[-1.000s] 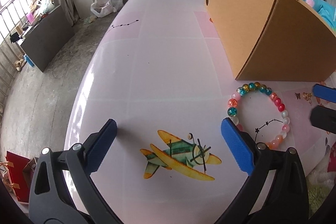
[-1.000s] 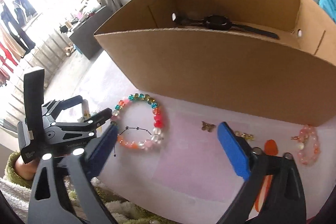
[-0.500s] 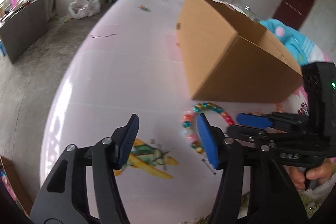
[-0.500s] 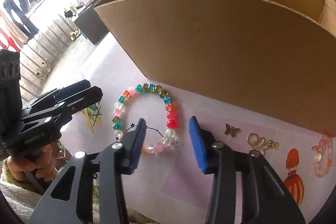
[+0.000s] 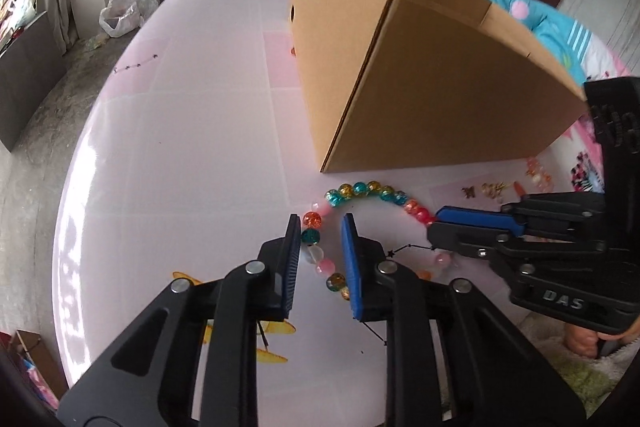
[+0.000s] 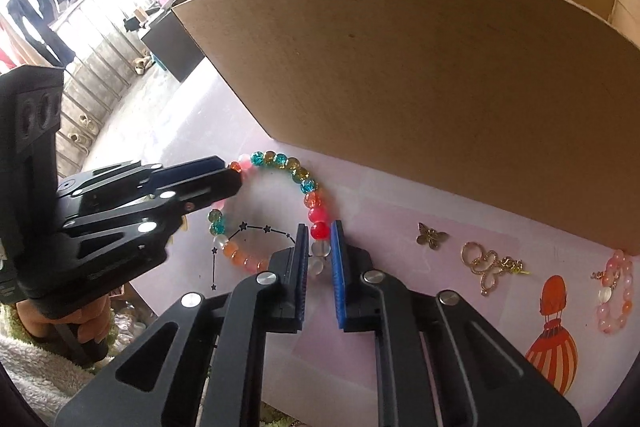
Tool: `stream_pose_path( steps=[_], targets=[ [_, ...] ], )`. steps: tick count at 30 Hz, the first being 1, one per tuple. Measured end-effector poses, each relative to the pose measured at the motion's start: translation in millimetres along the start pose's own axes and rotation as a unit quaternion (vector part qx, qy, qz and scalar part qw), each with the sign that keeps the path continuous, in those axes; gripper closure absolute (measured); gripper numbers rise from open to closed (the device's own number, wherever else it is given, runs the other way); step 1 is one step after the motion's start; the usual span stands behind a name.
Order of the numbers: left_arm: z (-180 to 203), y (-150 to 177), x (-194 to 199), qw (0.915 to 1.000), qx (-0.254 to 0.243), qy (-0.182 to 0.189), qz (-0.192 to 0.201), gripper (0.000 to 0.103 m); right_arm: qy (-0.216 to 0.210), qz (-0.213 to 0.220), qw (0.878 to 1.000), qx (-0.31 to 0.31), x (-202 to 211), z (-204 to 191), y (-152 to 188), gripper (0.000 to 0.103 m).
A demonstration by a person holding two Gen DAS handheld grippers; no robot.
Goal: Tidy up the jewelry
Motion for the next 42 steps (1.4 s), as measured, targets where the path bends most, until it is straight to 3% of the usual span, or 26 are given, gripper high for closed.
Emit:
stream_pose_path(
  steps=[14, 21, 27, 34, 36, 40, 42],
  targets=[
    [6, 3, 2, 0.9961, -0.054, -0.067, -0.022, 0.092, 0.0, -0.002, 1.0, -0.006, -6, 2, -8, 0.091],
    [4, 2, 3, 0.9972, -0.046, -0.054, -0.025, 0.092, 0.002, 0.001, 1.0, -0.009, -5, 3, -9, 0.091],
    [3, 1, 2, 0.9993, -0.022, -0.009, -0.03, 0.094, 0.0, 0.005, 1.0, -0.012, -4, 4, -5, 0.091],
    [6, -1, 1, 0.9985, -0.028, -0.02, -0.042, 0.094, 0.002, 0.005, 1.0, -0.007, -4, 5, -4, 0.091],
    [8, 1, 4, 0.9985, -0.022, -0.017, -0.047, 0.091, 0.002, 0.004, 1.0, -0.006, -3, 6, -4, 0.091],
    [8, 1, 6, 0.9985, -0.019, -0.016, -0.049, 0.073, 0.002, 0.005, 1.0, -0.007, -3, 6, -5, 0.091],
    [10, 1, 5, 0.9981, -0.027, -0.023, -0.049, 0.073, 0.003, 0.005, 1.0, -0.006, -3, 6, -4, 0.091]
  ],
)
Point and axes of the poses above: each gripper's, at about its wrist camera, not at the fingertips, and x roughly against the way its jaws point, z to its right, y to its underside, the point moved 2 cm from there along -x, roughly the way its jaws point, and after that the axes turned 3 degrees about z, right-handed, at the moved point
